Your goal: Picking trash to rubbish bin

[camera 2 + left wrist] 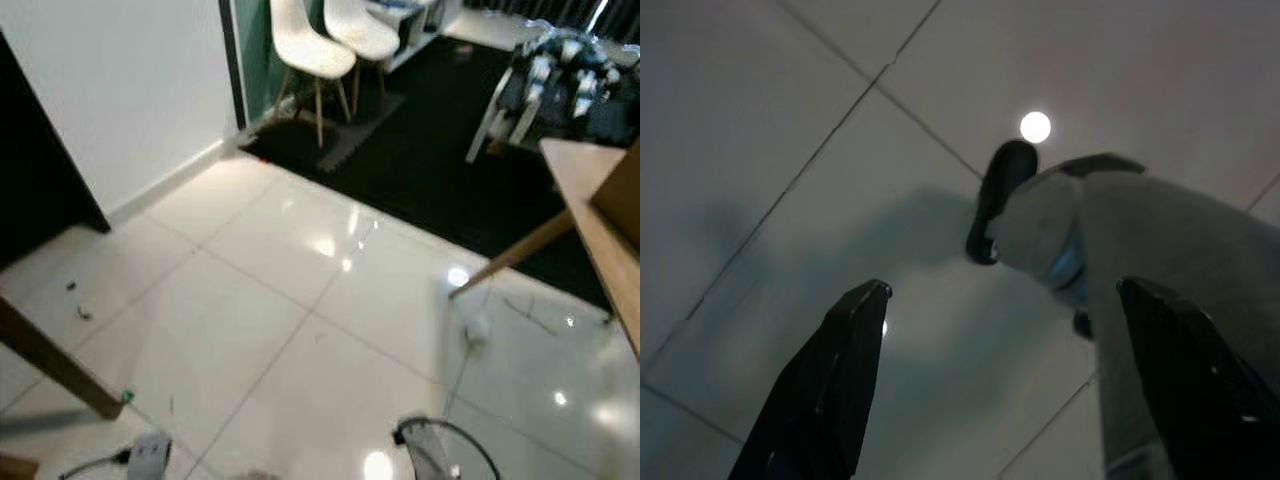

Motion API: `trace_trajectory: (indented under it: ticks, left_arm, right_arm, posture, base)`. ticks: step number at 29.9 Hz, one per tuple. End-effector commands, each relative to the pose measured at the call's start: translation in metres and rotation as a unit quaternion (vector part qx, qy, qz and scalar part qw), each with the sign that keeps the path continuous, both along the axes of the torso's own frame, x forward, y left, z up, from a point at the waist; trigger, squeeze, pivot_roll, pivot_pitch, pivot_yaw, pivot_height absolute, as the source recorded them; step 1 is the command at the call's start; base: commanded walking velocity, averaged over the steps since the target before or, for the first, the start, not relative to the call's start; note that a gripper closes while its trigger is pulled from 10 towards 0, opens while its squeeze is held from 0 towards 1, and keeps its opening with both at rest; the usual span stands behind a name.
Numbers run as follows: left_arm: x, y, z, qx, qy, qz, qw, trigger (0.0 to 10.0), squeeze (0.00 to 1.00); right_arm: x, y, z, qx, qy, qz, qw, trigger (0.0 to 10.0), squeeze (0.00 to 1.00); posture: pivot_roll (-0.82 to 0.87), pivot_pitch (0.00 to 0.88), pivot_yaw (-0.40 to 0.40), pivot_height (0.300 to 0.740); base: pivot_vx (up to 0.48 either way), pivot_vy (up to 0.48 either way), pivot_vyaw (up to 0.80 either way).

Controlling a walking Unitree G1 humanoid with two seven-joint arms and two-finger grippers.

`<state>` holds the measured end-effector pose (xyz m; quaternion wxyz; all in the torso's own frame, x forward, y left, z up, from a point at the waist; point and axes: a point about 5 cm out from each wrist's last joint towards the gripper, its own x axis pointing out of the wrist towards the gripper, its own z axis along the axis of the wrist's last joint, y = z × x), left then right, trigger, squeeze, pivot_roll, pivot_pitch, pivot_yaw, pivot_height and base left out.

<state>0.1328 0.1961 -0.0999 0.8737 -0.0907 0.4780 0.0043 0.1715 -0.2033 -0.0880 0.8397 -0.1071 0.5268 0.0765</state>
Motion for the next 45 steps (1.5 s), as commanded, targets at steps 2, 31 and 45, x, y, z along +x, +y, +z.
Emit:
trace_trajectory:
  ticks: [2,31,45]
  left_arm:
    - [-0.019,-0.008,-0.008,-0.005,0.036,-0.008,0.999,10.0,0.0]
    - [-0.019,-0.005,-0.008,0.027,0.031,-0.001,0.999,10.0,0.0]
    - [-0.018,0.004,-0.006,0.064,0.03,0.016,0.997,10.0,0.0]
  right_arm:
    - [-0.011,-0.006,-0.004,-0.01,0.02,0.001,1.0,10.0,0.0]
    - [-0.005,0.0,-0.002,-0.006,0.011,0.015,1.0,10.0,0.0]
    - [0.0,-0.001,0.0,-0.011,0.008,0.032,0.999,10.0,0.0]
  posture:
    - [0.19,0.11,-0.074,0.74]
    - [0.22,0.114,-0.089,0.74]
    - [0.23,0.103,-0.104,0.74]
  base:
    - [0.0,0.0,0.77]
    - [0.0,0.0,0.77]
    - [0.0,0.0,0.77]
